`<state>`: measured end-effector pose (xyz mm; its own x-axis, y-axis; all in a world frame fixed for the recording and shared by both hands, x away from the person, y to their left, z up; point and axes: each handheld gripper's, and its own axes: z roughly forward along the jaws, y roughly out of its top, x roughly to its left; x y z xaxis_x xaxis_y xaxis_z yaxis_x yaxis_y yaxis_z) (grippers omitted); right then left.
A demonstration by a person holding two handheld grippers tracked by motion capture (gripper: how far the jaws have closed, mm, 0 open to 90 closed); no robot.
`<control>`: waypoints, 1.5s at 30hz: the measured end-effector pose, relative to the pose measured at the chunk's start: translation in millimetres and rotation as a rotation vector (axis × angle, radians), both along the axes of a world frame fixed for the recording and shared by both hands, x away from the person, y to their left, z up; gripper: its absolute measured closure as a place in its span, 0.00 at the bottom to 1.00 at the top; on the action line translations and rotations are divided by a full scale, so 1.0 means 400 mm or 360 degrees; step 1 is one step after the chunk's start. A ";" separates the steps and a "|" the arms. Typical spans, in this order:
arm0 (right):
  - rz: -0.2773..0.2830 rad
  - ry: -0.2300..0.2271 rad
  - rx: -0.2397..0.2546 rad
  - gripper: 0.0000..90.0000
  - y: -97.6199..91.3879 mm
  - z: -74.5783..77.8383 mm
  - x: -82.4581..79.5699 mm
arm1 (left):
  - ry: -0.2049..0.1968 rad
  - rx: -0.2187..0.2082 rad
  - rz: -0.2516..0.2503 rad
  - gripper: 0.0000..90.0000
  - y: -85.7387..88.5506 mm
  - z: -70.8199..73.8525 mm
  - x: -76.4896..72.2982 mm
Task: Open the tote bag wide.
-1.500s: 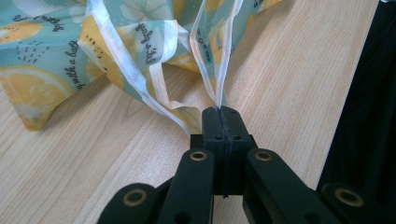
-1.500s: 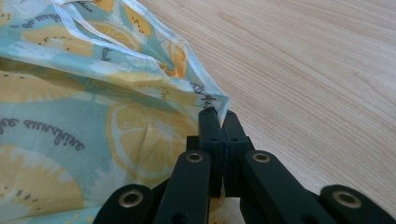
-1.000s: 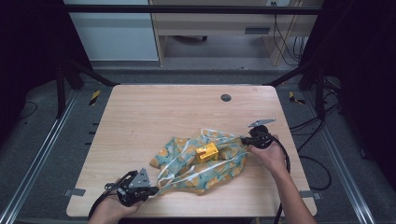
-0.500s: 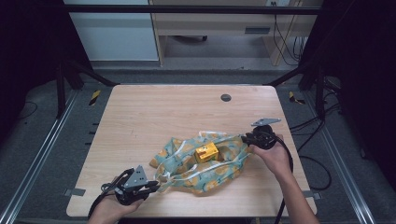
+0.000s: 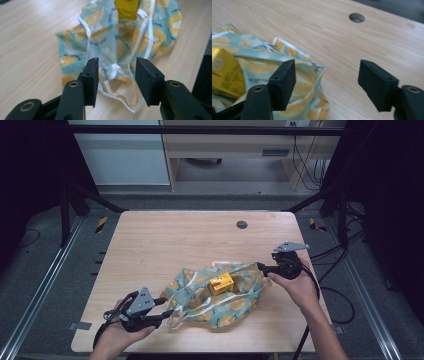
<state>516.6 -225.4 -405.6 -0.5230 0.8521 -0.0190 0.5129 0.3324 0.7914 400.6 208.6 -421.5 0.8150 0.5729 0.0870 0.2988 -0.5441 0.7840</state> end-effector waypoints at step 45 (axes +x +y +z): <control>0.0296 0.0180 -0.0169 0.67 0.141 -0.144 -0.177 | 0.0128 0.0215 -0.0055 0.89 -0.223 -0.054 0.225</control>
<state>446.0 -168.8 -463.1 -0.6745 0.7374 -0.0355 0.5185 0.5075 0.6881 490.5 119.5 -443.3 0.8415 0.5319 0.0951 0.3368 -0.6539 0.6774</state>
